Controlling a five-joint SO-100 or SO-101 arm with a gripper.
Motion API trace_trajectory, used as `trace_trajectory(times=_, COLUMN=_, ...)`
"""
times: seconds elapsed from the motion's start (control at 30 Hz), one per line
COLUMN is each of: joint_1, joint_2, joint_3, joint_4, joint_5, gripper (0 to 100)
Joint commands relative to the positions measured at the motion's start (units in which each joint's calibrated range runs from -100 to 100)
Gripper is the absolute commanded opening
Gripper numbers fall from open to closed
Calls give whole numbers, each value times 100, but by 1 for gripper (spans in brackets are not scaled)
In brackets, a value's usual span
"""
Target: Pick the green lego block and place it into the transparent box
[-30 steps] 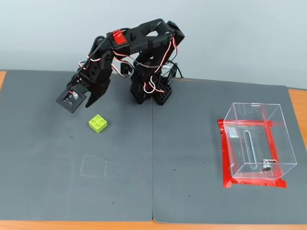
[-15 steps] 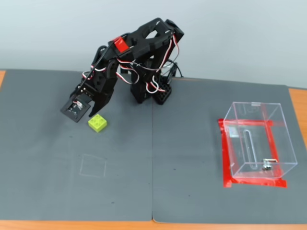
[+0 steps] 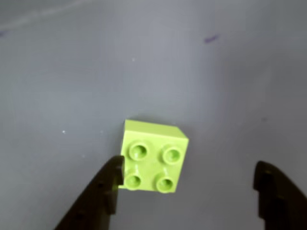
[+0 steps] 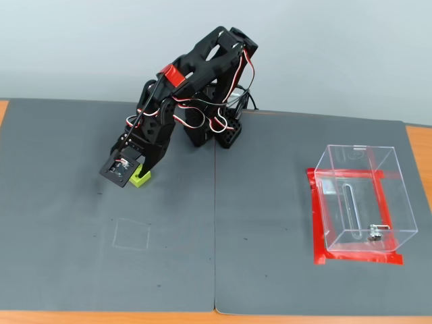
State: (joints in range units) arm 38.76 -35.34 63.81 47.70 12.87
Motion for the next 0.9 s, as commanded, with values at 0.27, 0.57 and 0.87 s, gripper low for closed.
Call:
trace_trajectory(times=0.27, joint_1=-157, joint_2=-107, joint_3=399, joint_4=-534, joint_5=-13, gripper=30)
trace_trajectory(times=0.57, joint_1=-113, joint_2=-107, joint_3=670, joint_4=-551, joint_5=-8, gripper=30)
trace_trajectory(times=0.87, joint_1=-105, joint_2=-107, joint_3=770, joint_4=-551, joint_5=29, gripper=30)
